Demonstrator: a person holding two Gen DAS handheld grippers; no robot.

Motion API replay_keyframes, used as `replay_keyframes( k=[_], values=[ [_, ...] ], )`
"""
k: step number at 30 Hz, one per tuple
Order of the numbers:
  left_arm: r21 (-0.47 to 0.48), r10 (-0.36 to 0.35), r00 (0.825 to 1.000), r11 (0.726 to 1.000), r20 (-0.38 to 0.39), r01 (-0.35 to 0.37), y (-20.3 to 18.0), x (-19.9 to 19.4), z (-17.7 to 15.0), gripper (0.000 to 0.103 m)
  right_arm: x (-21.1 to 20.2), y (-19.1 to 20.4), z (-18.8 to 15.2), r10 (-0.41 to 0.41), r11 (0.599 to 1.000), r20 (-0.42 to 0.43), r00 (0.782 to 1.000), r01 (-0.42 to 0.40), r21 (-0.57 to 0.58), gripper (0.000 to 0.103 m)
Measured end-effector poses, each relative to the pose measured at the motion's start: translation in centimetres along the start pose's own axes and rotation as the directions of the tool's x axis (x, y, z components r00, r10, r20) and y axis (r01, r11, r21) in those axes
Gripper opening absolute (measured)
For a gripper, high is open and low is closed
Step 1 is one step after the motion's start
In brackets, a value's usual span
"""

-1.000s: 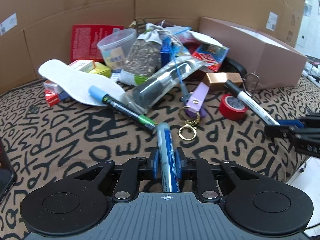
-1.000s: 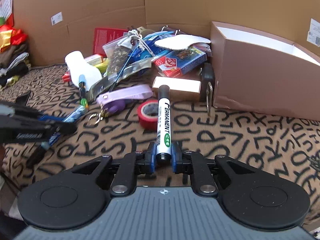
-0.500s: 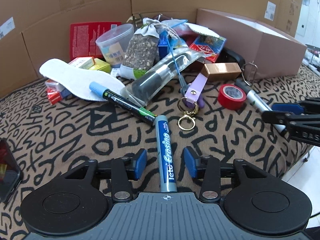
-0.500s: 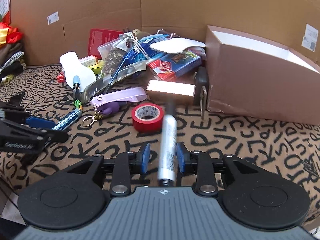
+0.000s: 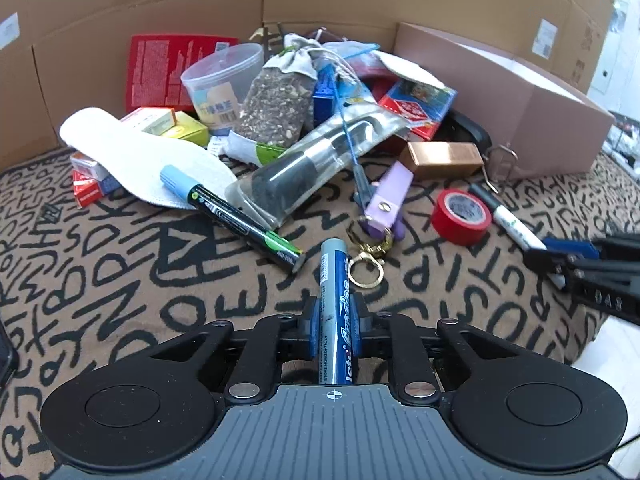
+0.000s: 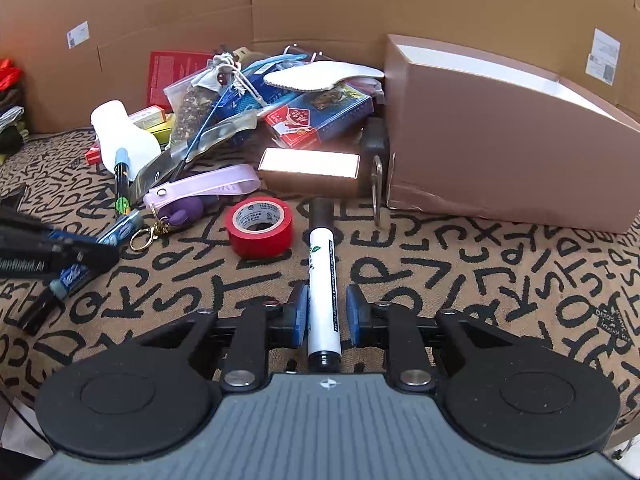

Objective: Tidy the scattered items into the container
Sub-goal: 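Lift the blue marker with the left tool while the right tool lifts the white marker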

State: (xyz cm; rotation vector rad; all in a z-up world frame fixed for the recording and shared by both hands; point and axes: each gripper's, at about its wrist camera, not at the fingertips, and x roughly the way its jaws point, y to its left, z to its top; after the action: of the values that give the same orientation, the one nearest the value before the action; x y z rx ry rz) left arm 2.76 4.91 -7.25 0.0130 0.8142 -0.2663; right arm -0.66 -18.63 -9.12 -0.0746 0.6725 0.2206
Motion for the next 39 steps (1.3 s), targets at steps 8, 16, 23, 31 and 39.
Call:
replay_keyframes(
  k=[8, 16, 23, 31, 39],
  values=[
    [0.112, 0.013, 1.000, 0.994, -0.026, -0.010, -1.1, -1.2, -1.0, 0.022, 0.3, 0.0, 0.1, 0.007, 1.000, -0.002, 1.000, -0.007, -0.013, 0.025],
    [0.123, 0.015, 1.000, 0.992, -0.010, -0.013, -1.5, -0.7, -0.9, 0.029, 0.5, 0.2, 0.1, 0.011, 1.000, 0.008, 1.000, -0.011, -0.025, 0.026],
    [0.116, 0.037, 0.999, 0.993, -0.002, -0.036, -1.9, -0.7, -0.8, 0.011, 0.6, 0.1, 0.1, 0.048, 0.999, 0.013, 0.999, -0.048, -0.013, 0.018],
    [0.098, 0.014, 1.000, 0.995, -0.009, -0.013, -2.6, -0.8, -0.7, 0.011, -0.4, -0.2, 0.1, 0.087, 0.995, 0.009, 0.996, -0.087, 0.052, 0.017],
    [0.106, -0.022, 1.000, 0.994, -0.018, 0.024, -3.7, -0.5, -0.4, 0.011, -1.0, -0.4, 0.3, 0.089, 0.995, 0.026, 0.996, -0.090, 0.048, 0.017]
  ],
)
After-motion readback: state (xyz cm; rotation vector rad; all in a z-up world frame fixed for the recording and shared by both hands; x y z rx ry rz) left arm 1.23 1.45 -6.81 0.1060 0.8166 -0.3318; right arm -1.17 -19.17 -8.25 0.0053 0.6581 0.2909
